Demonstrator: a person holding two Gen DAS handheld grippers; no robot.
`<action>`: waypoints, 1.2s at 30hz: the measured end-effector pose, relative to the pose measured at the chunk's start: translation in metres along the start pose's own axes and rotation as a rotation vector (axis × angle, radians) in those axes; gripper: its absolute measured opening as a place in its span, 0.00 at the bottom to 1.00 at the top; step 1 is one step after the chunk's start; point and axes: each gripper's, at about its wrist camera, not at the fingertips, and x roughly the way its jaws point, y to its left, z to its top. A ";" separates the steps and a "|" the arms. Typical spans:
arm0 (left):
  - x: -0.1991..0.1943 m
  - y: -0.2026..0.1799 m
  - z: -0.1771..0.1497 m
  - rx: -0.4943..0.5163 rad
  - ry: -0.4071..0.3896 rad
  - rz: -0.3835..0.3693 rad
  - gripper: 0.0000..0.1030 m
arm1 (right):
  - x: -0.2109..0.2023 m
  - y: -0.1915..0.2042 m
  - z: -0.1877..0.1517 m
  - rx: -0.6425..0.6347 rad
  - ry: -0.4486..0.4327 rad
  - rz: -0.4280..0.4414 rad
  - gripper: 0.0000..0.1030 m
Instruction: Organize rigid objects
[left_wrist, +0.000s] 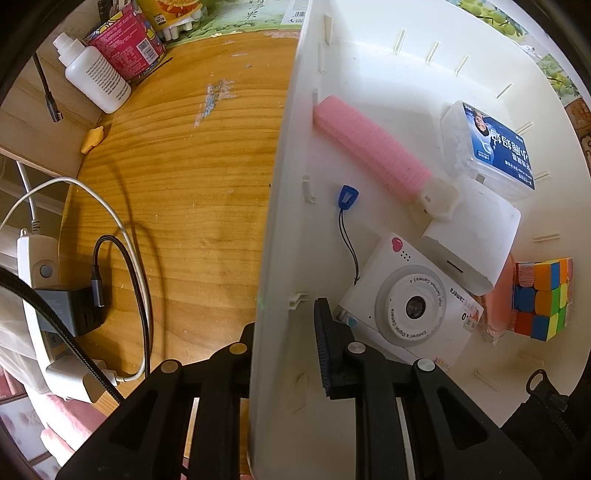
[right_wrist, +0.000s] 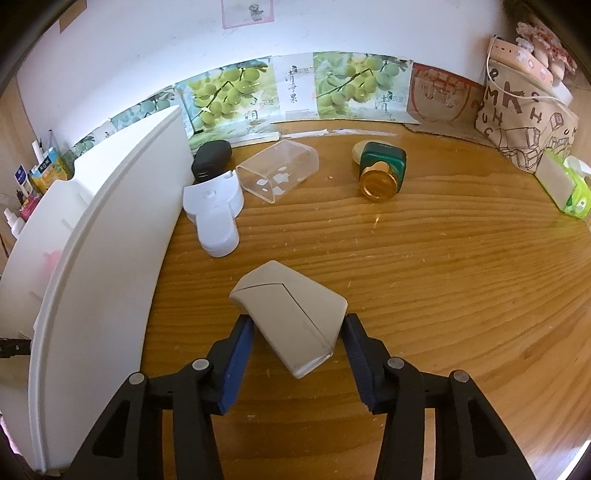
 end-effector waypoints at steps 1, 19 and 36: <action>0.000 0.000 0.000 -0.001 0.000 0.000 0.19 | -0.001 0.001 -0.001 -0.002 0.002 0.006 0.48; -0.001 0.000 -0.001 0.008 -0.003 -0.005 0.19 | -0.041 0.021 0.006 -0.028 -0.106 0.107 0.12; -0.002 -0.001 -0.001 0.012 -0.003 -0.005 0.19 | -0.030 0.013 0.001 0.025 -0.051 0.112 0.54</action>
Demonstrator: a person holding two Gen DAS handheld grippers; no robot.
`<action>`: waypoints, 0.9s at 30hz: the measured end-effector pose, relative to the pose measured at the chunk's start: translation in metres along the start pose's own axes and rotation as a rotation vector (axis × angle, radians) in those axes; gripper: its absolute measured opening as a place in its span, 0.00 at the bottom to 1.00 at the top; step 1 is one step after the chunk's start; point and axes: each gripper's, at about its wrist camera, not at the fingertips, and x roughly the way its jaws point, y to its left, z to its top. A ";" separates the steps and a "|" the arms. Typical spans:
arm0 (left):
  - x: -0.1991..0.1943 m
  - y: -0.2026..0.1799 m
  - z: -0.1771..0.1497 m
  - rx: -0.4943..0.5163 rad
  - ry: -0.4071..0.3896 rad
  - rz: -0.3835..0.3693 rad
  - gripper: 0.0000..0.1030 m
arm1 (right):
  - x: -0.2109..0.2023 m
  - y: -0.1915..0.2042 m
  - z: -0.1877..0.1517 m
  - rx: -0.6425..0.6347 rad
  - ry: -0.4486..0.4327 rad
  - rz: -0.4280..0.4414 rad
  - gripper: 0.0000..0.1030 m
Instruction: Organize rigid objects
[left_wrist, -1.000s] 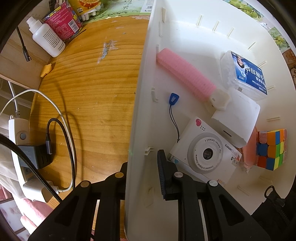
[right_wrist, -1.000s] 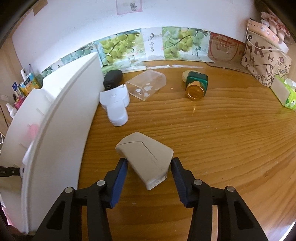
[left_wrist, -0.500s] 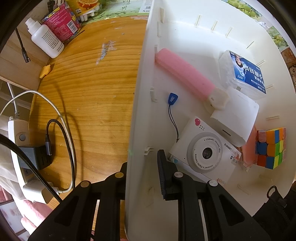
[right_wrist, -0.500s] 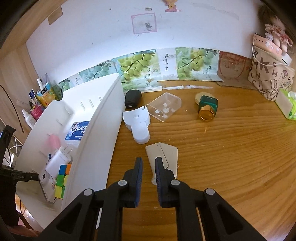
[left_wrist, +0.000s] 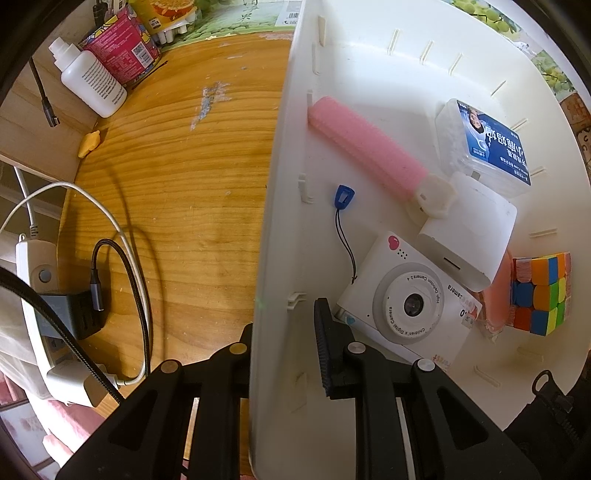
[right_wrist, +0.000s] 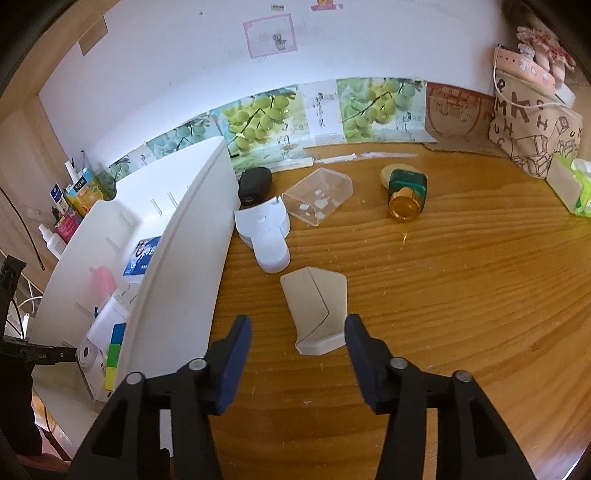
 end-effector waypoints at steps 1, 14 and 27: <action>0.000 0.000 0.000 0.000 0.000 0.000 0.19 | 0.002 0.000 -0.001 0.000 0.008 0.000 0.57; 0.003 -0.005 0.002 0.009 0.012 0.018 0.19 | 0.036 -0.006 0.008 0.005 0.015 -0.044 0.63; 0.007 -0.005 0.005 0.008 0.021 0.022 0.20 | 0.041 -0.001 0.013 -0.038 -0.007 -0.070 0.46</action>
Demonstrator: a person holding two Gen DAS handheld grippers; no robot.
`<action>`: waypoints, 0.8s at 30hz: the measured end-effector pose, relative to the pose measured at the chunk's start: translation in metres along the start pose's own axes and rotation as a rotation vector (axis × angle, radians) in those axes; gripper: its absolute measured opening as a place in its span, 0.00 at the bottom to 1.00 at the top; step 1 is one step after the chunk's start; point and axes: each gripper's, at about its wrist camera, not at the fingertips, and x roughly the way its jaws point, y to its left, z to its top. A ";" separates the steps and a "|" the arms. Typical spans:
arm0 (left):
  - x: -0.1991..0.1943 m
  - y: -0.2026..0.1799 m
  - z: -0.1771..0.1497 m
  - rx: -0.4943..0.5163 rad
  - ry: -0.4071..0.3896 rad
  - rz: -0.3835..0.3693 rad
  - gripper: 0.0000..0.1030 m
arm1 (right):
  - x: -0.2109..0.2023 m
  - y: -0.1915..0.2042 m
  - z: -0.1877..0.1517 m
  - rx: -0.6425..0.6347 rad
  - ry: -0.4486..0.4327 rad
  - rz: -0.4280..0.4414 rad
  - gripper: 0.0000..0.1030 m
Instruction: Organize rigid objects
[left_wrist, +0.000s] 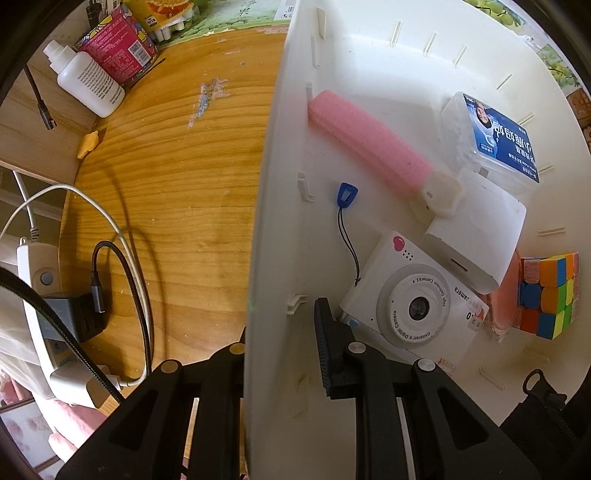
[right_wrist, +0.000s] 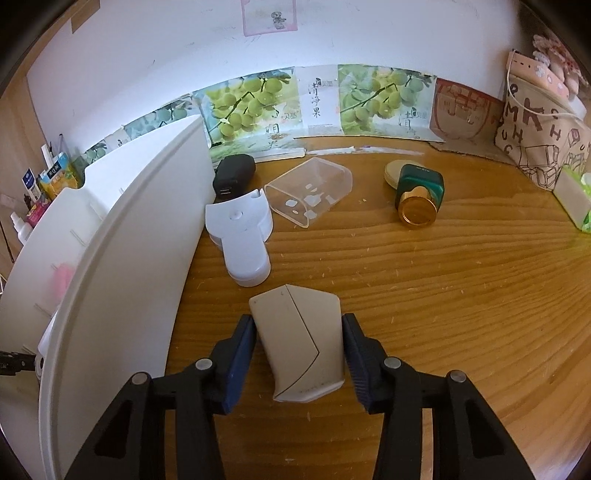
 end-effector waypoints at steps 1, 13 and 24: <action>0.000 0.000 0.000 0.000 0.000 0.000 0.20 | -0.001 0.000 0.000 0.003 0.000 0.000 0.46; -0.007 0.001 -0.004 0.005 -0.016 -0.001 0.20 | -0.035 0.001 -0.001 0.022 -0.067 0.007 0.45; -0.017 0.000 -0.007 0.017 -0.031 0.000 0.20 | -0.098 0.004 0.003 0.057 -0.276 0.075 0.45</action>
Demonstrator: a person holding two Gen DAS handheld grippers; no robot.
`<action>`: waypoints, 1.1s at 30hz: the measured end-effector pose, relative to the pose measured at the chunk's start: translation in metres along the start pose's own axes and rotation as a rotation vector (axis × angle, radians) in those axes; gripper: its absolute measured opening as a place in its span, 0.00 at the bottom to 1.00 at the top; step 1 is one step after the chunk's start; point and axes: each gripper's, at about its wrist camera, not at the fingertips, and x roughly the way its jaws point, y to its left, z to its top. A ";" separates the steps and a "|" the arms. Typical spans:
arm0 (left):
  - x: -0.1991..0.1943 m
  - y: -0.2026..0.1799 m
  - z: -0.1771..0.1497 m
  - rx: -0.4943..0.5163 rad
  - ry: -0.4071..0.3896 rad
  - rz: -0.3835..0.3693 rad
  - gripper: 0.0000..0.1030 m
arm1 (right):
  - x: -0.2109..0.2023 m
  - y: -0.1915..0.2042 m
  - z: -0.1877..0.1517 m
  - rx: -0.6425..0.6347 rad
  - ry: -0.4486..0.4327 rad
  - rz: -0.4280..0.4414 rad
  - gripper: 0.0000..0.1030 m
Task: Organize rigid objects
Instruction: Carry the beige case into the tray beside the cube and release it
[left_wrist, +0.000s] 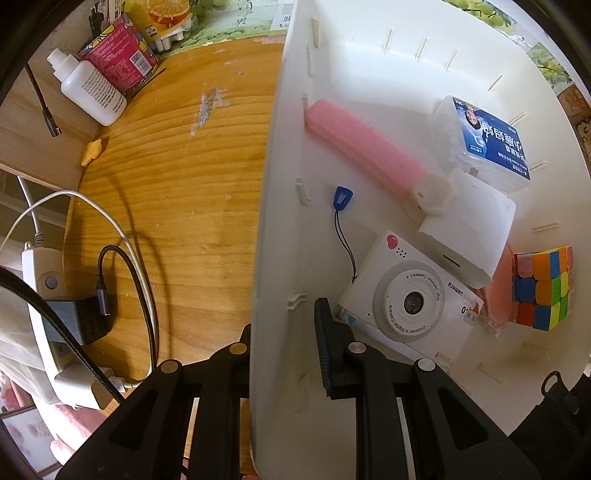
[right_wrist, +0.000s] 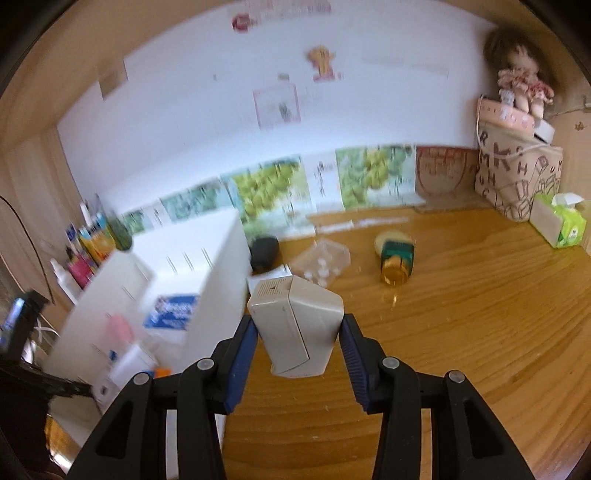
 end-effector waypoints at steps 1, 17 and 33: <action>-0.001 0.000 0.000 0.000 -0.001 0.000 0.20 | -0.006 0.002 0.003 -0.001 -0.020 0.010 0.45; -0.013 0.006 -0.002 -0.007 -0.026 -0.021 0.20 | -0.047 0.067 0.027 -0.200 -0.126 0.209 0.45; -0.023 0.008 -0.002 -0.017 -0.038 -0.027 0.20 | -0.040 0.114 0.007 -0.362 -0.045 0.306 0.78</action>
